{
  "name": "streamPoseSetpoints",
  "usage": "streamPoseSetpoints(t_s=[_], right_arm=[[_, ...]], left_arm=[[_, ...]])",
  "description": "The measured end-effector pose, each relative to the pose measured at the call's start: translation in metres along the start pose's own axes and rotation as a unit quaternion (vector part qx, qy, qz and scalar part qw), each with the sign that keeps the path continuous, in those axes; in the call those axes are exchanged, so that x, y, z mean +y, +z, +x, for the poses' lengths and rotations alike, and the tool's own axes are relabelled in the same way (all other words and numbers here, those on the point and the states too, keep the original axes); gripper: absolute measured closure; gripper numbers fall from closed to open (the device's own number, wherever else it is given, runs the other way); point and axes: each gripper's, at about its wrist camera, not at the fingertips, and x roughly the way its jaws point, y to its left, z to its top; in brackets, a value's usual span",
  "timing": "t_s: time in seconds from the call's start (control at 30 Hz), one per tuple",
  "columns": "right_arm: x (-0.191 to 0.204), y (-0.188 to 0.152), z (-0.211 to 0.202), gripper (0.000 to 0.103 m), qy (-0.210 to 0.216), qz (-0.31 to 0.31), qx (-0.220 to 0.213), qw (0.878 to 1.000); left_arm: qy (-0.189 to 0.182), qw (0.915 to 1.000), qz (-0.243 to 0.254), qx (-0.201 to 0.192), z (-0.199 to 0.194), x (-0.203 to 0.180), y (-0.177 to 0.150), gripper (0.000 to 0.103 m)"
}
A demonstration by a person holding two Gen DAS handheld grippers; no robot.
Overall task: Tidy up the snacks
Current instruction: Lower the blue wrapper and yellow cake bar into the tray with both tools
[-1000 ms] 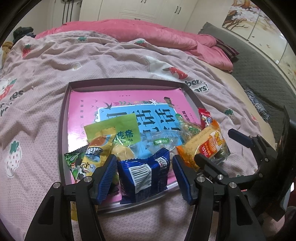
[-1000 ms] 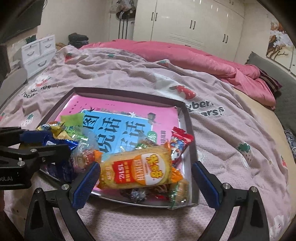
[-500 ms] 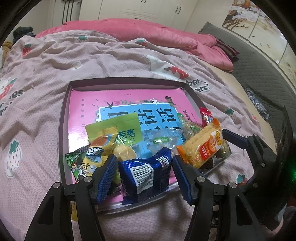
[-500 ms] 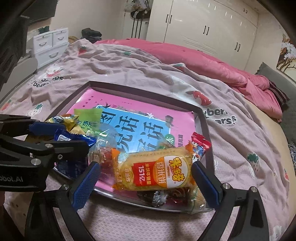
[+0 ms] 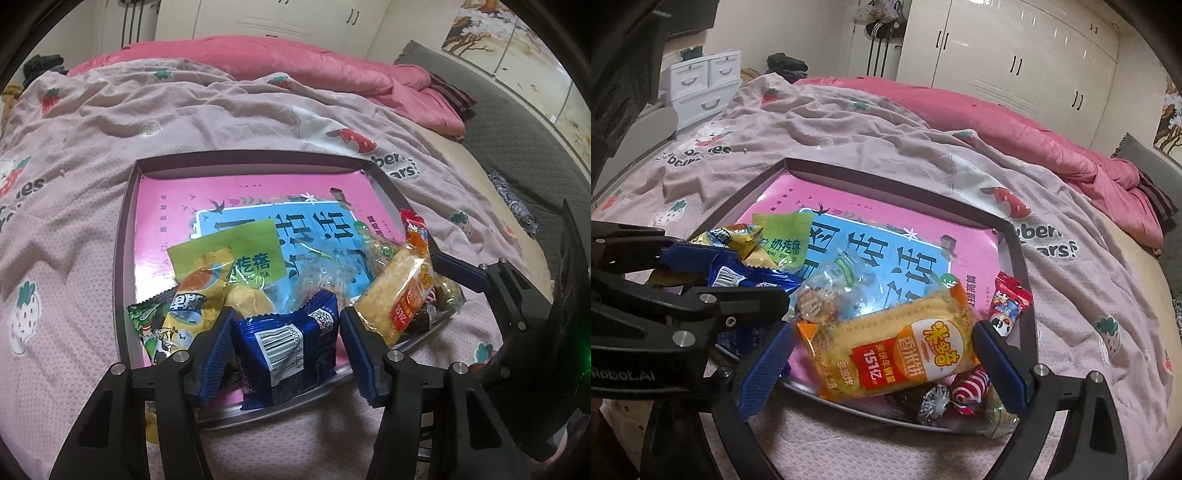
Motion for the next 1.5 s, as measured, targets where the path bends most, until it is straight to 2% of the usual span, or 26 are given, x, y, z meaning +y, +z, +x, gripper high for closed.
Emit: streamPoseSetpoints(t_s=[0.37,0.83,1.5], right_arm=[[0.014,-0.001,0.002,0.006,0.010,-0.028,-0.001,1.000],[0.017,-0.002,0.005,0.006,0.018,-0.028,0.000,0.999],[0.003,-0.004,-0.008,0.006,-0.015,-0.014,-0.007,1.000]], left_arm=[[-0.002,1.0000,-0.002,0.001,0.000,0.001,0.000,0.044],[-0.002,1.0000,-0.003,0.002,0.001,0.002,0.001,0.044],[-0.007,0.9999,-0.009,0.003,-0.001,0.003,0.002,0.043]])
